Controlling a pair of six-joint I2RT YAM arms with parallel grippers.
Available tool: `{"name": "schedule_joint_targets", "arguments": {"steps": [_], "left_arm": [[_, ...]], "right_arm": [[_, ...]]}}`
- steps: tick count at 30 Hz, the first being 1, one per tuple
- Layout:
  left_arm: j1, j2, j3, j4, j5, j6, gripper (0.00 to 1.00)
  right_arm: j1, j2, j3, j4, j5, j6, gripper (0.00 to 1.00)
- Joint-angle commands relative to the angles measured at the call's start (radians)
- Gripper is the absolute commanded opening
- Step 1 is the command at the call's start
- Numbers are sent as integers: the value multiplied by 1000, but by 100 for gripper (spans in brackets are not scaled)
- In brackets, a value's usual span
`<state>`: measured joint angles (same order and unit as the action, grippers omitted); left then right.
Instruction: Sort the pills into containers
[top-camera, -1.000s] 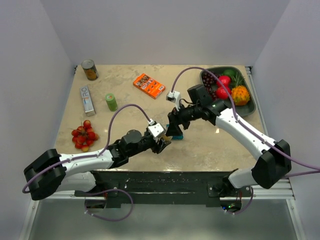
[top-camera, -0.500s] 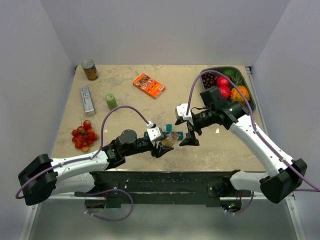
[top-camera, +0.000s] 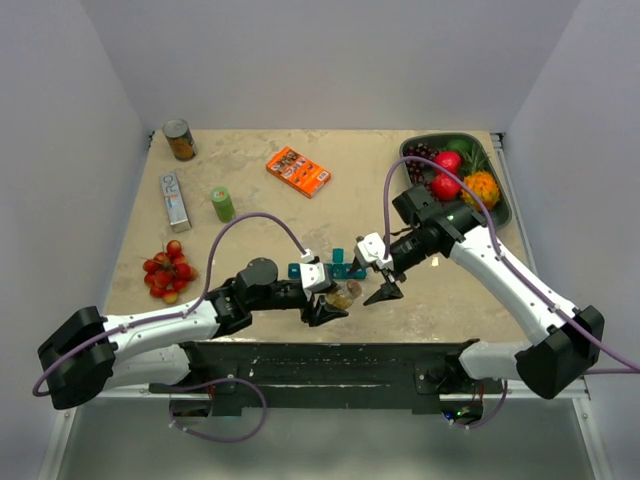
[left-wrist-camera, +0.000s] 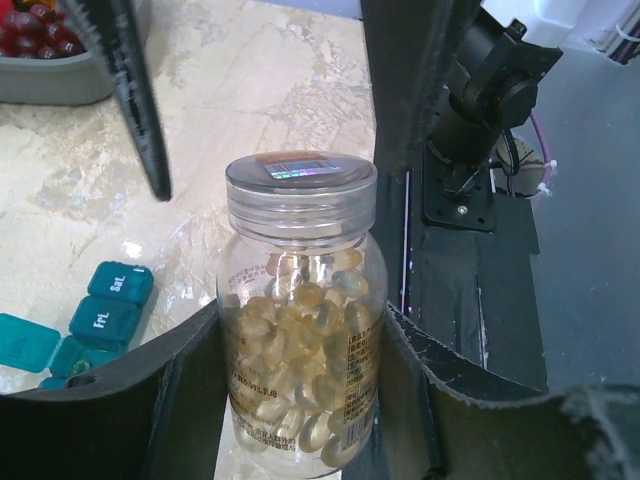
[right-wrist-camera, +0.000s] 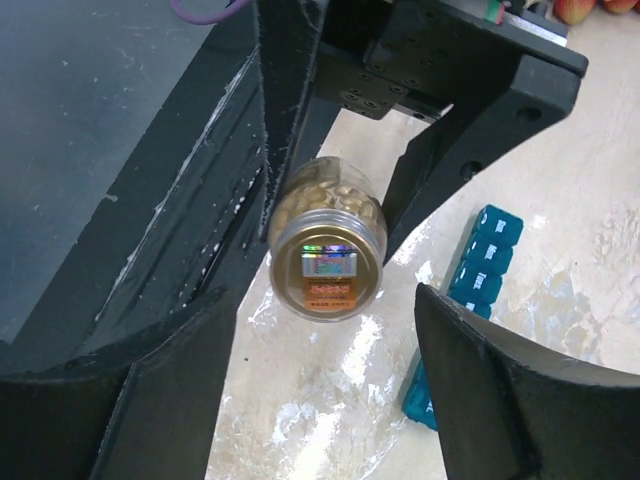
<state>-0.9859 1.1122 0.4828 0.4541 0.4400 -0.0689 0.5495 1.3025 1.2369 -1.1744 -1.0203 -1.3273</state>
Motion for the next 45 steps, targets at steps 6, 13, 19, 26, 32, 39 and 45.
{"name": "schedule_joint_targets", "arguments": {"steps": [6,13,19,26,32,39,45], "left_arm": [[12,12,48,70,14,-35,0],[12,6,50,86,5,-49,0],[12,-3,56,57,-96,-34,0],[10,-8,60,132,-387,-20,0],[9,78,89,219,-573,-57,0],[16,124,25,268,-465,-80,0],[50,51,-52,275,-287,-108,0]], "right_arm": [[20,-54,-56,102,-49,88,67],[33,-74,-99,192,-32,175,55],[44,-83,-129,290,-3,336,37],[49,-6,-159,516,184,931,10],[47,59,-113,535,155,1079,10],[33,49,-4,386,131,923,83],[-8,-28,21,303,149,775,99]]}}
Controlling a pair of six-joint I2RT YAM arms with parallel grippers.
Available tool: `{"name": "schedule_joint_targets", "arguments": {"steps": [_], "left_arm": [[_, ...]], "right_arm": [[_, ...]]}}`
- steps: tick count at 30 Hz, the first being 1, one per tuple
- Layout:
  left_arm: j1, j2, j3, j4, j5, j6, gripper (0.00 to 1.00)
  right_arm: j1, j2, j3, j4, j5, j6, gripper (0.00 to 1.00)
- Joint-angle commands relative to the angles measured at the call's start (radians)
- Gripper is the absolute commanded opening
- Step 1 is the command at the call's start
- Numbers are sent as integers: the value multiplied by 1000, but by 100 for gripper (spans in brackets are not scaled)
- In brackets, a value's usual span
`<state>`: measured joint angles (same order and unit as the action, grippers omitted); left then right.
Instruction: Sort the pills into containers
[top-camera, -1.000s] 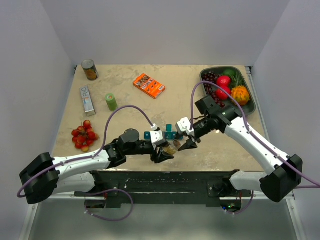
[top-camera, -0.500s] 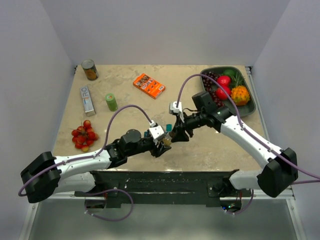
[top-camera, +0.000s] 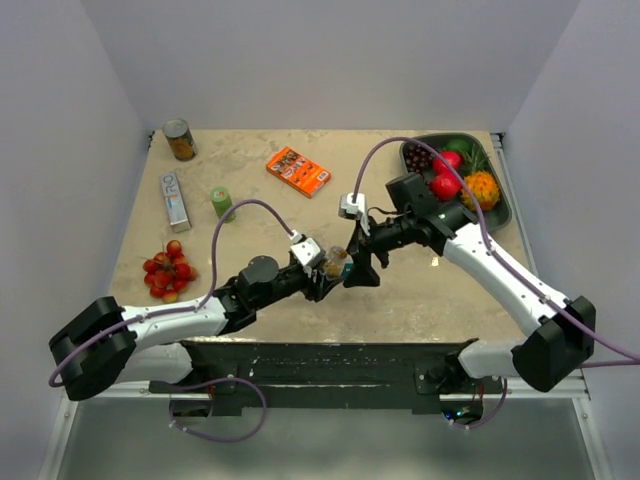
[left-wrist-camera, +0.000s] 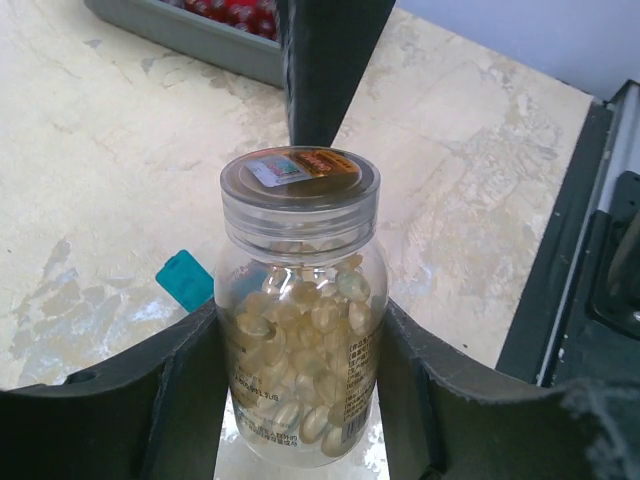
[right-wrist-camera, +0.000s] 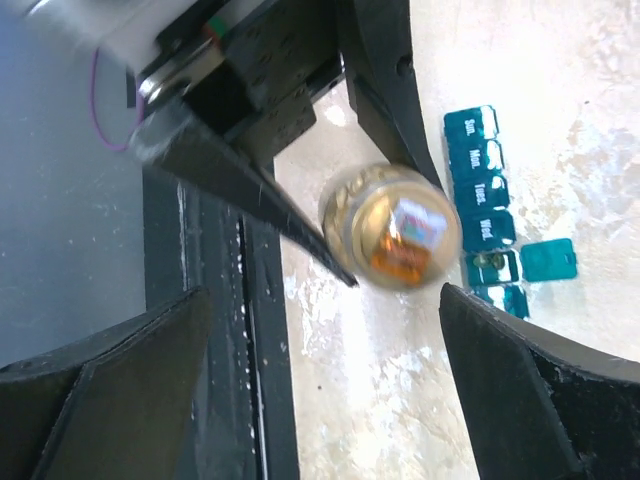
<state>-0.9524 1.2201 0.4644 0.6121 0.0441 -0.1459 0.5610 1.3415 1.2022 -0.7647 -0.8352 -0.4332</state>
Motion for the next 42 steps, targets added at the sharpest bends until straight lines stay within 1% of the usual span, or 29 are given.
{"name": "schedule_joint_targets", "arguments": {"steps": [1,2,4,5,7,8,9,11,12,14,17,18,20,21,24,27,28,30,31,33,34,35,36,37,38,39,40,41,42], "left_arm": [[26,-76,-38,114,144,-27,0],[29,-85,-46,112,214,-29,0],[35,-99,-49,109,299,-32,0],[37,-99,-47,109,374,-34,0],[37,-96,-41,109,440,-38,0],[37,-93,-30,109,494,-44,0],[37,-82,-24,110,517,-49,0],[35,-67,0,106,574,-58,0],[35,-51,6,106,585,-60,0],[35,-41,17,110,596,-69,0],[37,-31,20,121,594,-72,0],[35,-25,22,123,594,-72,0],[35,-18,28,121,593,-73,0],[35,-10,31,120,593,-75,0],[37,1,34,129,586,-75,0],[35,-1,40,129,579,-75,0],[37,-1,43,127,573,-76,0],[37,-7,42,127,550,-75,0],[37,-10,40,126,540,-75,0],[35,-24,39,127,508,-73,0],[35,-28,39,129,498,-72,0],[35,-37,39,132,475,-72,0],[35,-42,37,133,453,-70,0],[35,-48,36,133,433,-69,0],[35,-60,34,143,389,-67,0],[32,-68,33,143,344,-66,0],[32,-74,26,143,306,-64,0],[29,-80,28,138,193,-60,0],[17,-82,33,123,121,-61,0]], "right_arm": [[-19,-71,80,-132,-27,-157,99],[-21,-77,94,-154,-25,-229,99],[-23,-108,121,-217,-39,-321,99],[-23,-120,125,-240,-59,-455,99],[-19,-134,123,-329,-128,-602,99],[-18,-128,123,-366,-155,-745,99],[-16,-117,128,-442,-177,-804,99],[-12,-71,143,-507,-214,-936,99],[-10,-58,149,-556,-223,-972,99],[2,-35,152,-561,-234,-986,97],[20,-30,139,-541,-232,-948,91],[25,-30,132,-526,-232,-938,84],[36,-34,117,-501,-234,-898,79],[37,-42,111,-477,-234,-886,74],[43,-45,91,-430,-219,-826,63],[51,-36,86,-415,-217,-802,57],[54,-35,85,-412,-216,-785,53],[57,-25,83,-406,-211,-773,48],[59,-21,82,-401,-205,-742,43],[63,-19,71,-384,-196,-720,40],[63,-21,65,-371,-186,-673,39],[63,-24,59,-314,-177,-630,36],[63,-24,45,-282,-168,-584,35],[65,-27,39,-250,-145,-482,33],[63,-30,31,-172,-121,-419,23],[65,-28,17,-130,-98,-348,20],[63,-28,13,-105,-46,-250,19],[65,-21,8,-37,-6,-186,19],[63,-13,-7,8,37,-102,15]]}}
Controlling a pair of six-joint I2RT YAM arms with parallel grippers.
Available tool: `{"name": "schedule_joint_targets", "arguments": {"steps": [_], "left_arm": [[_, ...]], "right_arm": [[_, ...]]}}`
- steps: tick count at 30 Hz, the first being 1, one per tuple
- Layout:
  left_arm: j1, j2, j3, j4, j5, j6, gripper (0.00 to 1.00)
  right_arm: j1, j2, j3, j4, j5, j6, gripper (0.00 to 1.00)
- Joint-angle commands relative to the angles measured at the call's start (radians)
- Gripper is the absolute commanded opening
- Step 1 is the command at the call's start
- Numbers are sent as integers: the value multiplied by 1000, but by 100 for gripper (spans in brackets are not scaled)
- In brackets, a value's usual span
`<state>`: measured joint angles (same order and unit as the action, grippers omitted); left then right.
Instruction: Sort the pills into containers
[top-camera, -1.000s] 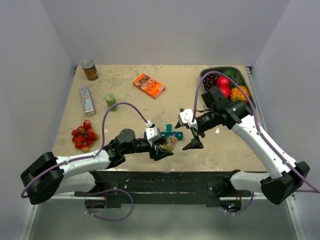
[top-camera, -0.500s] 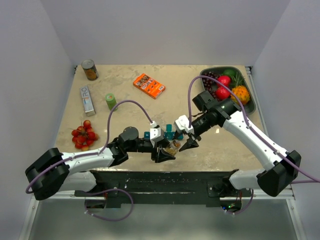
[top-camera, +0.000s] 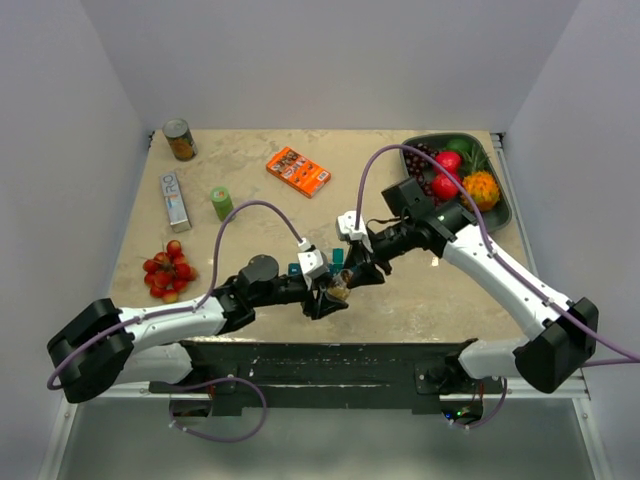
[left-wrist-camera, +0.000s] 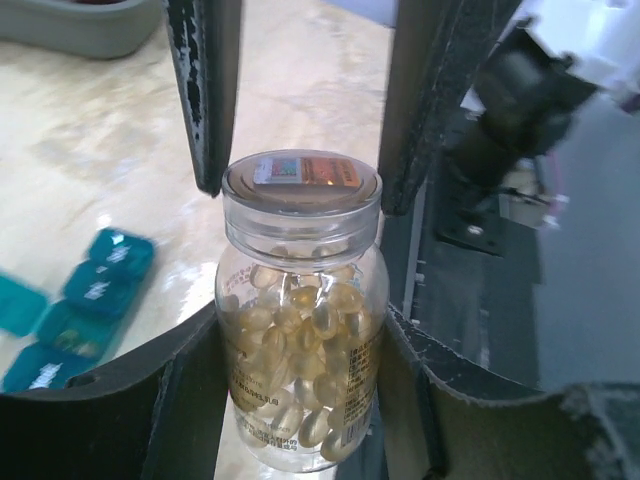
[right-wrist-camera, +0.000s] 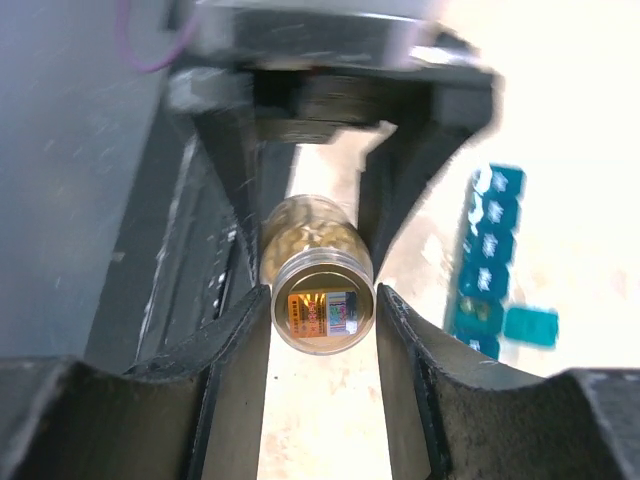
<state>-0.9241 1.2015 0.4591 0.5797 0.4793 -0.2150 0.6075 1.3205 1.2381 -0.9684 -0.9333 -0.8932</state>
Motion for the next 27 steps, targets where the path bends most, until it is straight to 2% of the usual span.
{"name": "schedule_joint_targets", "arguments": {"steps": [1,2,3,4,6,7,8,10,15,16,18,19,21,22,23,27], "left_arm": [[-12,-59,41,152,-365,2,0],[-15,-50,42,151,-471,-10,0],[-18,-39,43,152,-513,-20,0],[-18,-30,50,151,-543,-33,0],[-19,1,56,123,-619,-47,0],[-19,7,55,120,-623,-47,0],[-19,16,52,120,-614,-47,0],[-16,18,27,126,-575,-35,0],[7,-28,-30,95,-339,-3,0],[10,-42,-37,79,-311,9,0],[18,-80,-37,28,-205,26,0],[19,-89,-34,13,-121,40,0],[21,-99,-22,-4,-35,48,0],[21,-94,-11,-3,40,51,0],[21,-85,-4,-3,68,46,0],[19,-54,30,11,166,31,0]], "right_arm": [[17,17,-43,227,155,451,15],[15,34,-37,221,169,471,16],[15,40,-38,238,189,512,18],[14,42,-45,253,195,637,20],[15,51,-34,277,192,683,25],[12,57,-25,266,167,695,46],[11,60,-8,235,144,688,60],[-1,59,58,185,123,604,99],[-48,-9,145,128,137,455,99],[-51,-30,158,97,130,324,99],[-51,-46,172,2,96,187,99],[-49,-53,175,-53,40,-20,99],[-48,-53,143,-179,-22,-206,99],[-46,-49,133,-229,-88,-386,99],[-45,-18,126,-351,-97,-494,99],[-14,63,127,-432,-102,-634,97]]}}
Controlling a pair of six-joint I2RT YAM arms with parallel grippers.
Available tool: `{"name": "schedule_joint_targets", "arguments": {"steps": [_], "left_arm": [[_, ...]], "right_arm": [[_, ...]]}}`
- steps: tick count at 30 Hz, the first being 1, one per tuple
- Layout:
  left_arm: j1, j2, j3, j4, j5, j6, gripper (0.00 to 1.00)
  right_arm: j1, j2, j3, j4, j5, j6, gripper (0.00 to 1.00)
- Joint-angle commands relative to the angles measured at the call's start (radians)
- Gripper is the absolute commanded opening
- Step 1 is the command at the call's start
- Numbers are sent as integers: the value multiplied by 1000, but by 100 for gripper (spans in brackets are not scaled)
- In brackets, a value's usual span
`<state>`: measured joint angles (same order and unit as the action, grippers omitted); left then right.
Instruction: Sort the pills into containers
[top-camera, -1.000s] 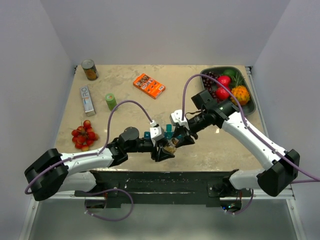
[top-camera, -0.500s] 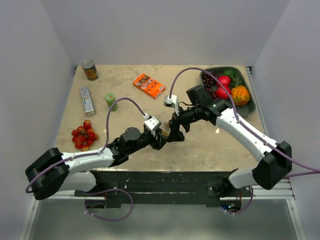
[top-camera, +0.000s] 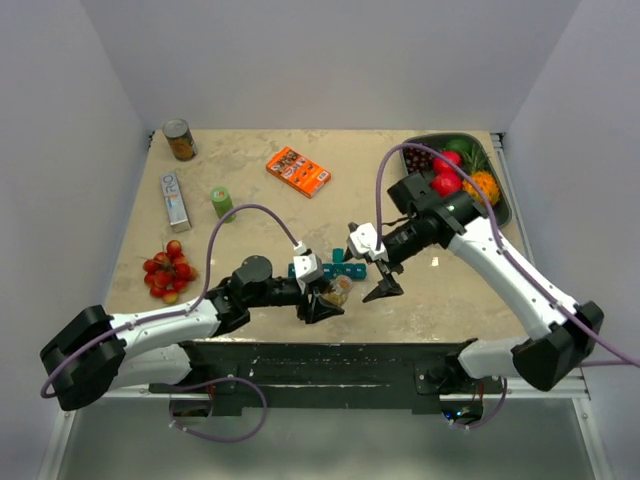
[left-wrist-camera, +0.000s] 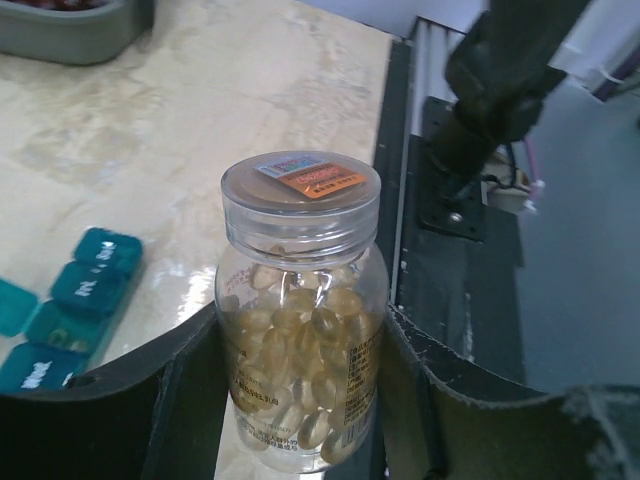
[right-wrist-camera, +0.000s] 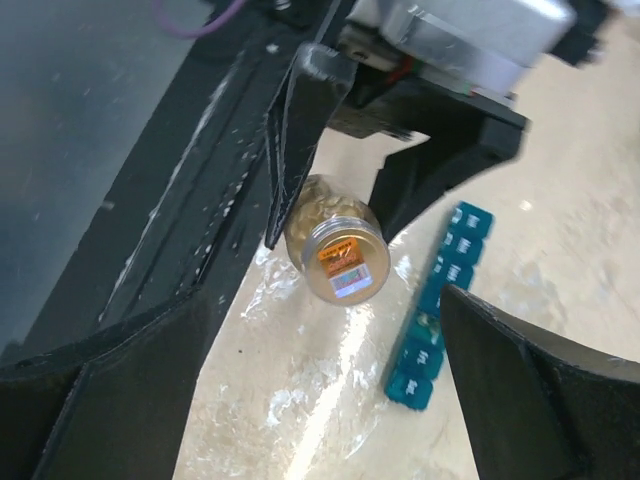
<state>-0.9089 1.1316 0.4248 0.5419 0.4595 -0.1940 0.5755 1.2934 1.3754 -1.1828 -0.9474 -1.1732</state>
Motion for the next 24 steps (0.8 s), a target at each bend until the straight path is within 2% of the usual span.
{"name": "schedule_joint_targets", "arguments": {"steps": [1,3,10,11,13,17,18,22,23,24], "left_arm": [[5,22,66,62,198,5,0],[5,31,72,66,197,2,0],[5,56,83,96,189,-12,0],[5,59,84,95,176,-13,0],[5,59,88,89,160,-15,0],[10,56,92,81,90,-21,0],[11,53,92,79,76,-24,0],[19,22,68,133,-23,-53,0],[19,2,62,142,-50,-55,0],[19,-6,51,148,-79,-51,0]], "right_arm": [[23,95,-9,-218,-93,-361,95],[27,84,-16,-180,-102,-329,93],[66,30,-84,-23,-85,-132,72],[67,26,-88,6,-82,-111,66],[70,17,-104,20,-80,-79,62],[81,9,-137,105,-80,21,46],[81,7,-157,127,-76,49,39],[93,7,-194,267,1,291,21],[95,15,-200,346,53,356,17],[93,21,-213,394,85,512,7]]}}
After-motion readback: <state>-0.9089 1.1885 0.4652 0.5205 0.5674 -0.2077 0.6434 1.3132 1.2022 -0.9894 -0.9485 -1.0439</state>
